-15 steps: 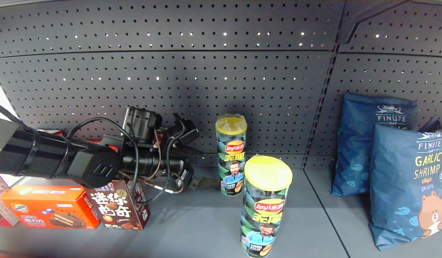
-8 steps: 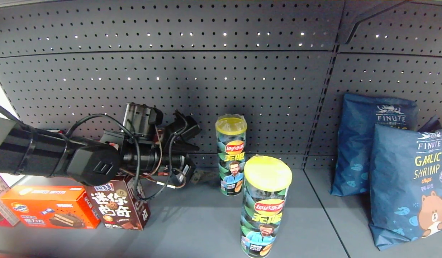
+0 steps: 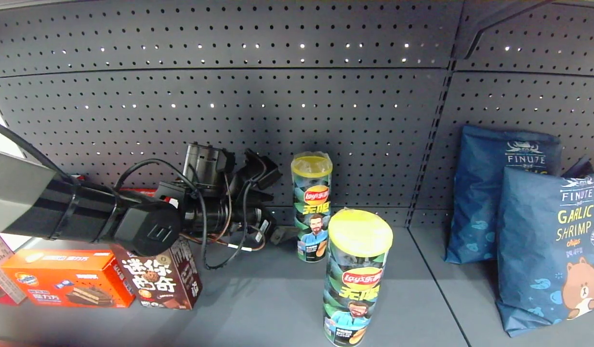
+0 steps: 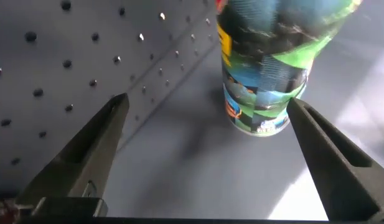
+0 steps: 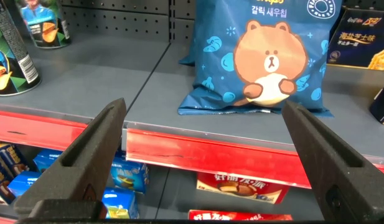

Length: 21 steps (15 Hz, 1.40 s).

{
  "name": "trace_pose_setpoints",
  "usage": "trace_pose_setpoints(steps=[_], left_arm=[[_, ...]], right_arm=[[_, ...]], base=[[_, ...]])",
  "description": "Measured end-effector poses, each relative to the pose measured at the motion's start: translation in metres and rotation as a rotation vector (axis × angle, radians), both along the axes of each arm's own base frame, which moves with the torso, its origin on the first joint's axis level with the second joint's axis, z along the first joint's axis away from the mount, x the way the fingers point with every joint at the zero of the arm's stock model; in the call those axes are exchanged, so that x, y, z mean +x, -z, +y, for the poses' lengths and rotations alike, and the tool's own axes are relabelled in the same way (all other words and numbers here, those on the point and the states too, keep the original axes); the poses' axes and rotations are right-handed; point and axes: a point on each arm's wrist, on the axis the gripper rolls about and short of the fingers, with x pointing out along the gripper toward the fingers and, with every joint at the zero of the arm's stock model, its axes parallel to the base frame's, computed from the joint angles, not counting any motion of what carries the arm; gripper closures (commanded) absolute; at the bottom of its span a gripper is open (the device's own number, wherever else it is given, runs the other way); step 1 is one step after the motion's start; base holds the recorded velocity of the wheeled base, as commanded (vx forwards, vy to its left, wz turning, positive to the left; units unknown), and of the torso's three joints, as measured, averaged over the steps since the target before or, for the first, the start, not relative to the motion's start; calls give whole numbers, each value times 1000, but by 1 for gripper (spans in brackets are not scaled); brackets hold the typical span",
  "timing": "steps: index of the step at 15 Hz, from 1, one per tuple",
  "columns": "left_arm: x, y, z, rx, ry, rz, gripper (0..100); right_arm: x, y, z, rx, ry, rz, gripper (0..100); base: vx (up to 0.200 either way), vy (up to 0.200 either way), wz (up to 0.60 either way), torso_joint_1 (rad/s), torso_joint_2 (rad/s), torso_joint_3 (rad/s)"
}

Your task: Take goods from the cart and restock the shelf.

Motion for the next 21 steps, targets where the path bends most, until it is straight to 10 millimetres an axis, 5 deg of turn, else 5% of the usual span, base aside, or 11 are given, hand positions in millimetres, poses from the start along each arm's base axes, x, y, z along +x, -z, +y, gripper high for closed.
trace_pose_setpoints(steps=[9,21], left_arm=[[0,8,-1,16,-20,11,0],[-12,-5,4,107,-189,-132,0]], right_arm=[[0,0,0,0,0,0,0],[0,0,0,0,0,-1,0]], base=[[0,0,0,0,0,0],[0,0,0,0,0,0]])
